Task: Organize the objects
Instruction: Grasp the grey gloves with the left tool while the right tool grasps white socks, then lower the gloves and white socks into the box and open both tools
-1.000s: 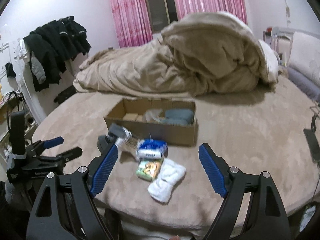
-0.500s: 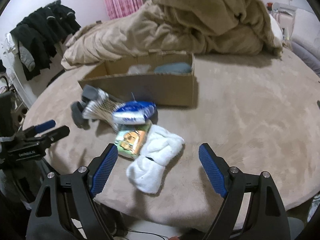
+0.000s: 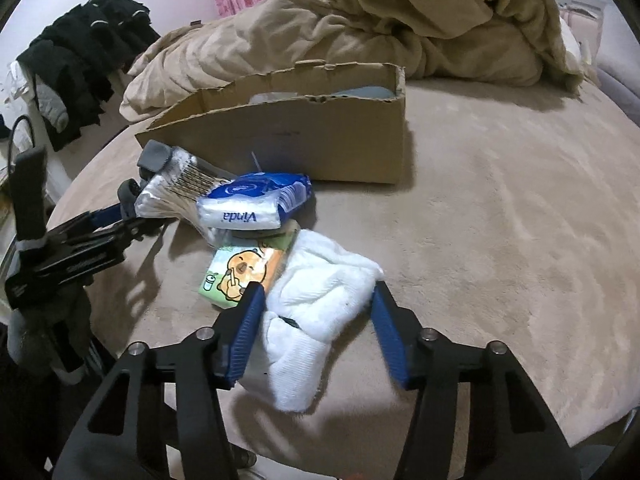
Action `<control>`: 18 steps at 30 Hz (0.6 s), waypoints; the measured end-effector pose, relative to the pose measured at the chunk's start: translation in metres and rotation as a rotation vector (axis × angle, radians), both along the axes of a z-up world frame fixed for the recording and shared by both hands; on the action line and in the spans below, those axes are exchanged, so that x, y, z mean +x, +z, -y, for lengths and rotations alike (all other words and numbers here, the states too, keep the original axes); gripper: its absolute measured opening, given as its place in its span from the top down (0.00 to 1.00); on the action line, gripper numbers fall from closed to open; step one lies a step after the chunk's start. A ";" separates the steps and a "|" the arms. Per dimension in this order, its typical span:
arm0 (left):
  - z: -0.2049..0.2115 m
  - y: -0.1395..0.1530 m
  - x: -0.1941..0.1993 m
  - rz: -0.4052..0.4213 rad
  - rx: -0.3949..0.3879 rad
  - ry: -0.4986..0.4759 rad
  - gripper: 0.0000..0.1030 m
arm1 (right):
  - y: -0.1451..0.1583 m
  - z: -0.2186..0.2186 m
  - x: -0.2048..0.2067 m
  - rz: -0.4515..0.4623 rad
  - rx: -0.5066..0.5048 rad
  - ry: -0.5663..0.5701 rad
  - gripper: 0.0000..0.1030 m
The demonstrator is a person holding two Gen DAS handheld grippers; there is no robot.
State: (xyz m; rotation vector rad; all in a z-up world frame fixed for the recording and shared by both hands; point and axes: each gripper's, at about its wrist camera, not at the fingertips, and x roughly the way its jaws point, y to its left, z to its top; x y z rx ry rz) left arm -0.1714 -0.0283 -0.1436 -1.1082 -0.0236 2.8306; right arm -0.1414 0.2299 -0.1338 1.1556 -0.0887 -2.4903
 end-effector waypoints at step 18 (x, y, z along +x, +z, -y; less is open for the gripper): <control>-0.005 0.030 0.030 -0.038 0.083 -0.038 0.71 | 0.033 -0.019 0.018 -0.065 -0.064 -0.029 0.58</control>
